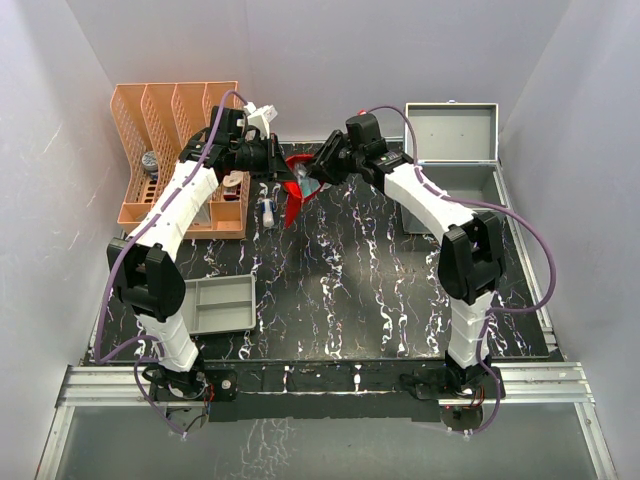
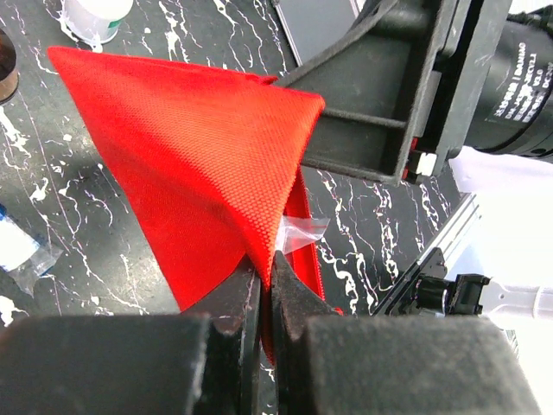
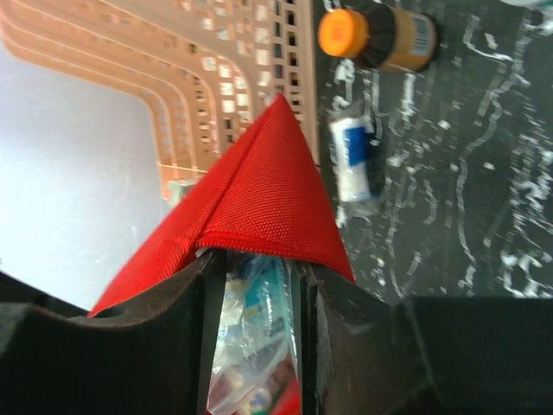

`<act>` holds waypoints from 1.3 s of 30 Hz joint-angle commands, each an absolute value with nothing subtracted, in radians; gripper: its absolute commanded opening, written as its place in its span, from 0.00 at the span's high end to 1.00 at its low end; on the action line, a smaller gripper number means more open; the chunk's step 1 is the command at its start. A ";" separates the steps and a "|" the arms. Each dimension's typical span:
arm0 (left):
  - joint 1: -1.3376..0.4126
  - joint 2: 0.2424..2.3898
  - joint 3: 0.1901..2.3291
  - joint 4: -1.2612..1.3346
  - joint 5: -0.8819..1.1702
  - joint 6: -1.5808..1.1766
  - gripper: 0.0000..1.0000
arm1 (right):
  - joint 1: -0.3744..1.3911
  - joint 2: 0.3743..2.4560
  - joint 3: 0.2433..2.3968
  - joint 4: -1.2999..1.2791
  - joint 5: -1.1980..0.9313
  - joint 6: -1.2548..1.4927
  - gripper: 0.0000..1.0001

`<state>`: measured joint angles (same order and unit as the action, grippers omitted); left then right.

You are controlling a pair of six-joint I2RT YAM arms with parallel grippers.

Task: Organize the medicine kit
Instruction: Place the medical item at the medicine pouch.

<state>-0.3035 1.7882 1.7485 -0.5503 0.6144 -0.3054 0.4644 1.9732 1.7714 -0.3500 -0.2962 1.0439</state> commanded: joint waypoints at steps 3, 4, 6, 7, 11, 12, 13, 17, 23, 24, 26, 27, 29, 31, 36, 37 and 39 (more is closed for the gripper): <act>-0.310 1.729 1.761 -0.540 0.664 -0.311 1.00 | 0.462 1.858 1.832 -0.558 -0.183 0.906 0.65; -0.310 1.731 1.761 -0.539 0.663 -0.311 1.00 | 0.463 1.844 1.834 -0.573 -0.173 0.896 0.65; -0.310 1.737 1.761 -0.535 0.664 -0.312 1.00 | 0.463 1.821 1.835 -0.593 -0.167 0.879 0.63; -0.310 1.739 1.762 -0.535 0.665 -0.314 1.00 | 0.462 1.814 1.837 -0.601 -0.164 0.876 0.62; -0.314 1.747 1.766 -0.532 0.668 -0.316 1.00 | 0.462 1.786 1.847 -0.615 -0.161 0.874 0.60; -0.313 1.748 1.768 -0.532 0.668 -0.315 1.00 | 0.462 1.783 1.854 -0.623 -0.161 0.876 0.59; -0.314 1.748 1.767 -0.532 0.668 -0.314 1.00 | 0.462 1.778 1.859 -0.627 -0.160 0.876 0.59; -0.317 1.750 1.767 -0.532 0.666 -0.316 1.00 | 0.472 1.774 1.892 -0.673 -0.149 0.871 0.59; -0.325 1.759 1.772 -0.525 0.666 -0.324 1.00 | 0.546 1.856 2.018 -0.779 -0.068 0.856 0.61; -0.327 1.759 1.773 -0.526 0.667 -0.324 1.00 | 0.564 1.878 2.059 -0.808 -0.048 0.834 0.62; -0.328 1.760 1.772 -0.527 0.664 -0.324 1.00 | 0.593 1.915 2.126 -0.856 -0.012 0.826 0.63; -0.328 1.758 1.772 -0.528 0.664 -0.324 1.00 | 0.605 1.924 2.143 -0.868 0.000 0.828 0.63; -0.329 1.755 1.770 -0.529 0.662 -0.324 1.00 | 0.619 1.934 2.143 -0.883 0.017 0.841 0.65; -0.328 1.753 1.769 -0.529 0.661 -0.324 1.00 | 0.628 1.934 2.133 -0.902 0.038 0.845 0.67; -0.328 1.747 1.762 -0.528 0.660 -0.324 1.00 | 0.633 1.912 2.099 -0.939 0.103 0.846 0.75; -0.329 1.746 1.761 -0.529 0.661 -0.324 1.00 | 0.633 1.906 2.089 -0.940 0.108 0.846 0.75; -0.329 1.746 1.761 -0.527 0.662 -0.324 1.00 | 0.633 1.885 2.072 -0.931 0.118 0.845 0.75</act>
